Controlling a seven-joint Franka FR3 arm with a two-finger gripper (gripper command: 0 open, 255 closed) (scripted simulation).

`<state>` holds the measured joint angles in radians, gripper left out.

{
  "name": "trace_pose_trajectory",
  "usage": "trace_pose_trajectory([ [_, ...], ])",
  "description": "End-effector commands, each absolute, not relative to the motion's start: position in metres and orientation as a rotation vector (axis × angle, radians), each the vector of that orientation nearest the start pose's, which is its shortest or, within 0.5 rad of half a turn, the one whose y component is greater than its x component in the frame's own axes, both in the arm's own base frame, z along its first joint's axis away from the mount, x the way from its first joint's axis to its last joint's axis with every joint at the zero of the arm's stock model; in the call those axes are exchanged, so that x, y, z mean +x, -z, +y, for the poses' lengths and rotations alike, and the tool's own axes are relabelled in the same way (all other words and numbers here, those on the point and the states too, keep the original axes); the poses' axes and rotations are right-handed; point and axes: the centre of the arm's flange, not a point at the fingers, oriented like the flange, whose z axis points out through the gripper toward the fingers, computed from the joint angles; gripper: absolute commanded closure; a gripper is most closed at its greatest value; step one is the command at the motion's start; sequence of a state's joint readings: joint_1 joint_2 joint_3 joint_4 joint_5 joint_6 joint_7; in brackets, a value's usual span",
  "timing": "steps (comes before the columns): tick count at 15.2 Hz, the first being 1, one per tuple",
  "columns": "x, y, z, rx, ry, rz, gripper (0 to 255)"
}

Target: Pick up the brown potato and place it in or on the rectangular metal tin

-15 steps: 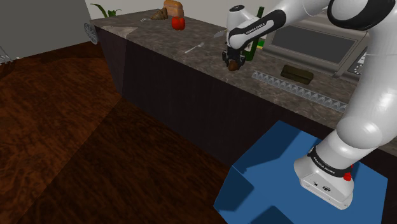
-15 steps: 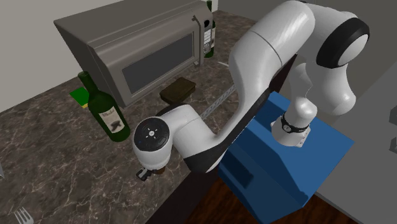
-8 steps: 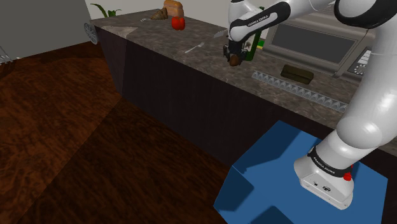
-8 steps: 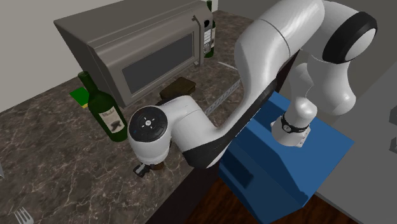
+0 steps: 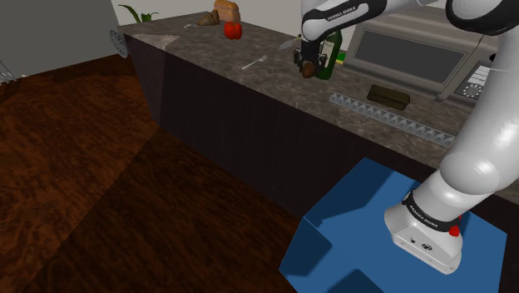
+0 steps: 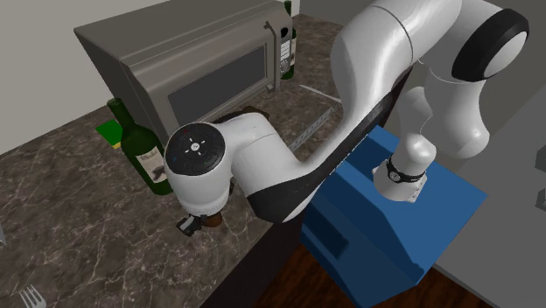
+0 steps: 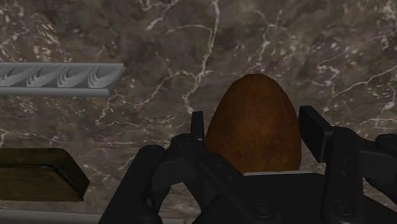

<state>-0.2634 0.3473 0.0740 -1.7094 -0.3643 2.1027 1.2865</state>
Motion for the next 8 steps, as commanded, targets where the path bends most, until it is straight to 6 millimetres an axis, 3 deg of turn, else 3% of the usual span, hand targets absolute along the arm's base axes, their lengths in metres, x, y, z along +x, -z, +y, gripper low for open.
trace_pose_trajectory([
  [1, 0.641, -0.406, -0.144, -2.665, 0.326, 2.031, 255],
  [8, 0.641, -0.438, -0.144, -2.665, 0.326, 2.031, 255],
])
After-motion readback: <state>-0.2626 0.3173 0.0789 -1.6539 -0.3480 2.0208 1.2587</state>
